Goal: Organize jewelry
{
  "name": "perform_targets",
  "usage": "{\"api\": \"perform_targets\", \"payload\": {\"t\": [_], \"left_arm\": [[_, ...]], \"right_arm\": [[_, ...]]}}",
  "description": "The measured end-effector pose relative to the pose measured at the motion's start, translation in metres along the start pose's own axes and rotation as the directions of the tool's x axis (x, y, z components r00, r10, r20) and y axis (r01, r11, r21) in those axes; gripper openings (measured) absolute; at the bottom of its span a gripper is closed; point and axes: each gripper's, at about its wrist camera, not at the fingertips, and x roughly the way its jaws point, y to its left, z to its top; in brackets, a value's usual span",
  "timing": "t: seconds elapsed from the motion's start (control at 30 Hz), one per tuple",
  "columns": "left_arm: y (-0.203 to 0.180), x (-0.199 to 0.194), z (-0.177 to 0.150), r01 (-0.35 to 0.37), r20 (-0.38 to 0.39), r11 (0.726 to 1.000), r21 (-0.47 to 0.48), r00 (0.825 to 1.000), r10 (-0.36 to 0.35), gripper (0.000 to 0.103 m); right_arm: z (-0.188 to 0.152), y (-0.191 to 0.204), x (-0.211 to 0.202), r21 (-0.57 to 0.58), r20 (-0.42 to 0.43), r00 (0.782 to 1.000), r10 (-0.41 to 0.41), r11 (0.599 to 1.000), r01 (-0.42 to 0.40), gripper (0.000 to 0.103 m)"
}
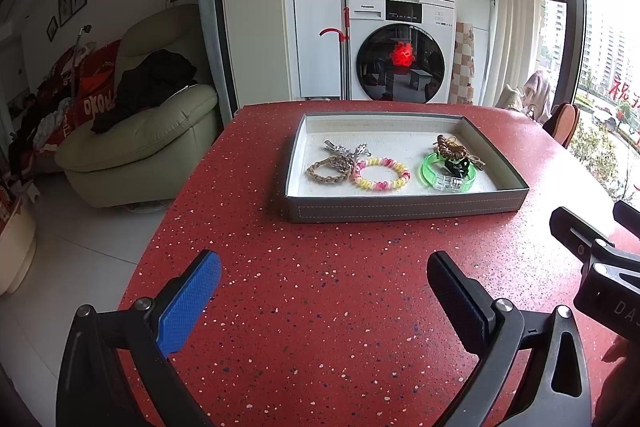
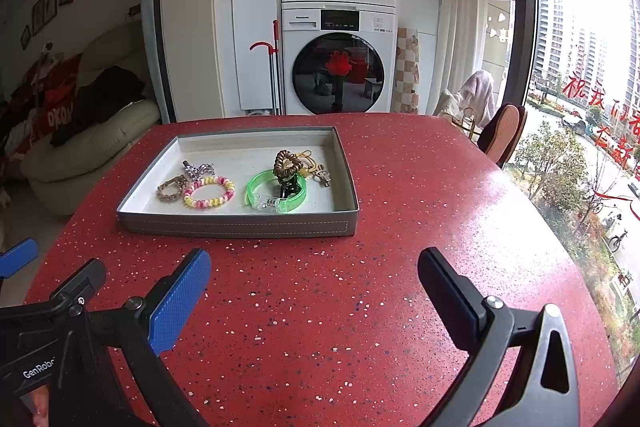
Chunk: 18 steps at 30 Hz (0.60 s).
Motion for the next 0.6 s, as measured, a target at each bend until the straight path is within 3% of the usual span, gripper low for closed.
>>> {"api": "perform_targets", "payload": {"t": [0.6], "left_arm": [[-0.0016, -0.0023, 0.0026, 0.002, -0.002, 1.0, -0.003, 1.0, -0.002, 0.103]], "right_arm": [[0.0015, 0.0002, -0.0013, 0.001, 0.0, 1.0, 0.002, 1.0, -0.002, 0.103]]}}
